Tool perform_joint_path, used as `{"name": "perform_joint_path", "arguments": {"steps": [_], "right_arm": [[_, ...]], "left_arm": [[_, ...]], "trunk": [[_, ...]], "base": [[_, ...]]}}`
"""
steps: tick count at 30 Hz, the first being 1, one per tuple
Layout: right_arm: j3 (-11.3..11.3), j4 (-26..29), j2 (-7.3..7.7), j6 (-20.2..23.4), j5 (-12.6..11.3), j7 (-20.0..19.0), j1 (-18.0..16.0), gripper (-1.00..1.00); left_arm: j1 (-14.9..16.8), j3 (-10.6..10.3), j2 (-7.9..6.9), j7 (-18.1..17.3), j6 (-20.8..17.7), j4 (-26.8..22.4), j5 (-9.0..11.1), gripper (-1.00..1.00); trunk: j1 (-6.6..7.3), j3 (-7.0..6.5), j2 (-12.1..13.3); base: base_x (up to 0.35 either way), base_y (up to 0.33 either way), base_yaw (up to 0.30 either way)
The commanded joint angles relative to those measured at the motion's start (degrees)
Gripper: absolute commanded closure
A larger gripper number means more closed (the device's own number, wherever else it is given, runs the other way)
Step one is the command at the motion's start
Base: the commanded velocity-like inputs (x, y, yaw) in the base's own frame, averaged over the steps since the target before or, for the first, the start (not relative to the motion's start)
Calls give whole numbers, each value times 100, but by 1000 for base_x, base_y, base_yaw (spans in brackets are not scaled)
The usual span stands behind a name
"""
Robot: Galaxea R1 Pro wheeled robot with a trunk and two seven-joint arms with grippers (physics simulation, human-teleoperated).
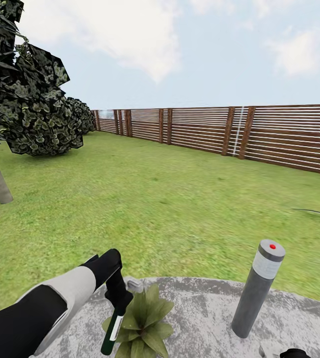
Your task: Pick up the pesticide atomizer in the garden and spray insectifuge to fully cover both potted plants in the garden.
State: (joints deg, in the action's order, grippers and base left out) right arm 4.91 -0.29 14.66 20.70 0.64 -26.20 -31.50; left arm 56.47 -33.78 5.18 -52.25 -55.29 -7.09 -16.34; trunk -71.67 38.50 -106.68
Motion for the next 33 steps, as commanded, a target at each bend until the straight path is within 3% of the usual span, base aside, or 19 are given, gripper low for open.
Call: {"name": "perform_joint_path", "arguments": {"steps": [1, 7, 18, 33], "right_arm": [[45, -2, 2, 30, 7, -9, -5, -100], [45, -3, 1, 30, 7, -8, -5, -100], [45, -3, -5, 30, 7, -8, -5, -100], [50, 42, 19, 30, 1, -23, -5, -100]], "left_arm": [[3, 15, 5, -48, -26, -5, -58, 100], [3, 21, 30, -48, -26, -25, -56, 100], [4, 27, 282, -58, -28, -38, -49, 100], [4, 41, 274, -57, -26, -38, -55, 100]], "trunk": [[1, 6, -3], [1, 6, -3], [1, 7, -3], [1, 124, -3]], "base": [[0, 0, 0], [-19, -29, 0], [-29, -42, 0], [0, 0, 0]]}}
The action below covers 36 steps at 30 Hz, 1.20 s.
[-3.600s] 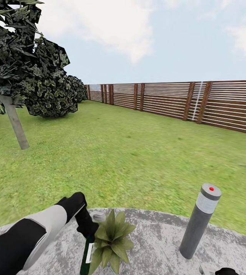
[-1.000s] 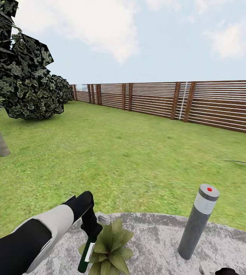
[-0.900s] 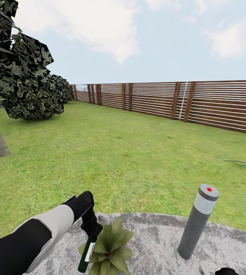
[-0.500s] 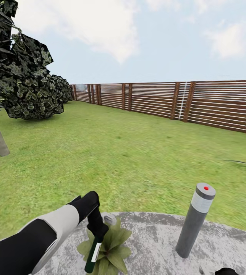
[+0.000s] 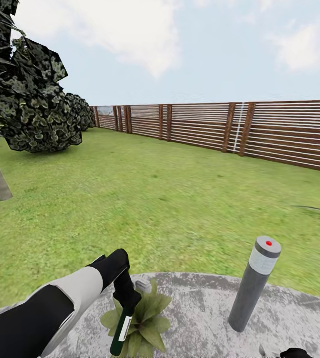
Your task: Pick up the pesticide atomizer in the garden and spray insectifuge to fully cover both potted plants in the garden.
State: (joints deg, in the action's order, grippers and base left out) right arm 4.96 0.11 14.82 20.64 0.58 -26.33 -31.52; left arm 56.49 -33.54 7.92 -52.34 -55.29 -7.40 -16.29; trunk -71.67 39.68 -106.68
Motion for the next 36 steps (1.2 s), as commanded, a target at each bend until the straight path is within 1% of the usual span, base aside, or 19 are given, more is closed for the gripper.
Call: {"name": "perform_joint_path", "arguments": {"steps": [1, 7, 9, 11, 12, 14, 15, 17, 29, 31, 36], "right_arm": [[43, 13, 6, 36, 5, -11, -3, -100], [50, 40, 11, 41, -4, -23, -3, -100], [67, 53, 12, 49, -21, -146, -3, -100], [76, 155, 17, 62, -27, -540, -3, -100], [66, 353, 28, 75, -25, -948, -3, -100], [52, 664, 39, 83, -3, -1414, -3, -100], [46, 822, 39, 86, 9, -1596, -3, -100], [42, 936, 38, 88, 17, -1725, -3, -100], [33, 976, 72, 89, 22, -1771, -3, -100], [32, 974, 102, 89, 21, -1775, -3, -100], [35, 977, 116, 89, 21, -1779, -3, -100]], "left_arm": [[2, 19, 2, -48, -26, -8, -63, 100], [2, 23, 7, -48, -25, -21, -67, 100], [2, 23, 12, -48, -25, -24, -62, 100], [2, 23, 15, -48, -25, -25, -60, 100], [1, 23, 14, -48, -25, -25, -59, 100], [2, 23, 15, -48, -25, -25, -60, 100], [2, 23, 15, -48, -25, -25, -60, 100], [2, 23, 16, -48, -25, -25, -61, 100], [2, 28, 8, -48, -32, -25, -59, 100], [2, 30, 9, -48, -34, -25, -59, 100], [2, 31, 9, -48, -34, -25, -59, 100]], "trunk": [[1, 15, -3], [1, 28, -3], [1, 28, -3], [1, 29, -3], [1, 29, -3], [1, 29, -3], [1, 29, -3], [1, 29, -3], [1, 29, -3], [1, 38, -3], [1, 79, -3]], "base": [[0, 0, 0], [0, 0, 0], [0, 0, 0], [0, 0, 0], [0, 0, 0], [0, 0, 0], [0, 0, 0], [0, 0, 0], [0, 0, 0], [0, 0, 0], [0, 0, 0]]}}
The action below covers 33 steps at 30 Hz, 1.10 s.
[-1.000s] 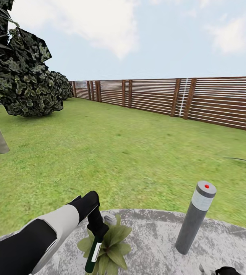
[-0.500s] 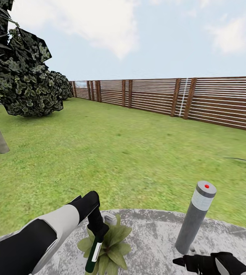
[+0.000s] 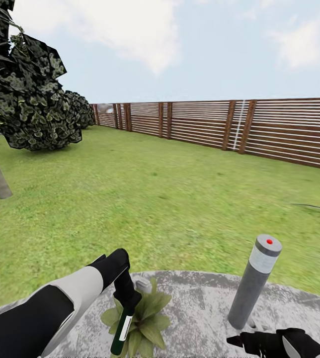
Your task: Pick up the pesticide atomizer in the garden and spray insectifuge to fully cover both potted plants in the garden.
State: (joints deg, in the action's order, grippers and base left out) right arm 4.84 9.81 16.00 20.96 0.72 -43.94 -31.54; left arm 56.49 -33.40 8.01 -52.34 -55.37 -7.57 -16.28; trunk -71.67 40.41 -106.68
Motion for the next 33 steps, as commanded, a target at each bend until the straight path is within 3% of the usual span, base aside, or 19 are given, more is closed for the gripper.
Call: {"name": "perform_joint_path", "arguments": {"steps": [1, 14, 21, 24, 27, 29, 30, 33], "right_arm": [[46, 7, -1, 58, 9, -18, -2, -100], [44, 10, 9, 58, 16, -18, -2, -100], [44, 12, 9, 58, 16, -18, -2, -100], [44, 12, 9, 58, 16, -18, -2, -100], [44, 12, 9, 58, 16, -18, -2, -100], [44, 11, 9, 58, 16, -18, -2, -100], [44, 12, 9, 58, 16, -18, -2, -100], [44, 12, 9, 58, 16, -18, -2, -100]], "left_arm": [[2, 18, 0, -49, -27, -8, -59, 100], [141, 25, -20, -174, -44, 1, -59, 100], [475, -5, -150, -742, -35, 11, -73, 100], [511, -330, -202, -923, -22, 21, -116, 100], [519, -1172, -365, -1619, 109, 21, -235, 100], [520, -1751, -450, -1986, 525, 25, -262, 100], [519, -1886, -464, -2053, 629, 26, -266, 100], [515, -1993, -469, -2110, 715, 24, -269, 100]], "trunk": [[1, 15, -3], [1, 80, -3], [1, 80, -3], [1, 80, -3], [1, 80, -3], [1, 80, -3], [1, 80, -3], [1, 80, -3]], "base": [[0, 0, 0], [0, 0, 0], [0, 0, 0], [0, 0, 0], [0, 0, 0], [0, 0, 0], [0, 0, 0], [0, 0, 0]]}}
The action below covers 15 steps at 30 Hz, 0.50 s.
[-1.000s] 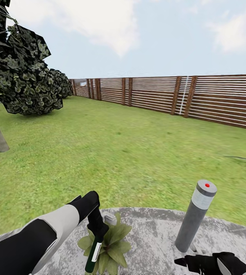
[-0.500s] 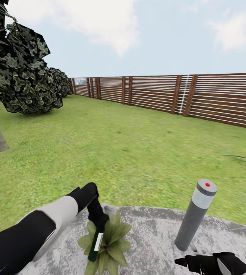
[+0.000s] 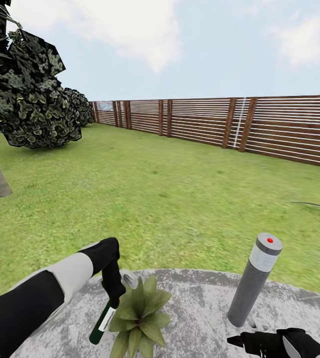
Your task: Pick up the pesticide atomizer in the garden and spray insectifuge to fully cover both potted plants in the garden.
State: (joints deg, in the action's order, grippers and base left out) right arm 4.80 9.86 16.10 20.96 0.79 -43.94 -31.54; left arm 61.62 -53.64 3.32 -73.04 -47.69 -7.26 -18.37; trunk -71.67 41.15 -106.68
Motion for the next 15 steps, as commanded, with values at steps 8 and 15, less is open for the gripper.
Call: {"name": "perform_joint_path", "arguments": {"steps": [8, 15], "right_arm": [[47, 7, -1, 57, 9, -18, -1, -100], [47, 7, -1, 57, 9, -18, -1, -100]], "left_arm": [[0, 10, 201, -65, -44, -12, -54, 100], [3, 16, 221, -70, -48, -12, -46, 100]], "trunk": [[1, 36, -3], [1, 79, -3]], "base": [[0, 0, 67], [0, 0, 129]]}}
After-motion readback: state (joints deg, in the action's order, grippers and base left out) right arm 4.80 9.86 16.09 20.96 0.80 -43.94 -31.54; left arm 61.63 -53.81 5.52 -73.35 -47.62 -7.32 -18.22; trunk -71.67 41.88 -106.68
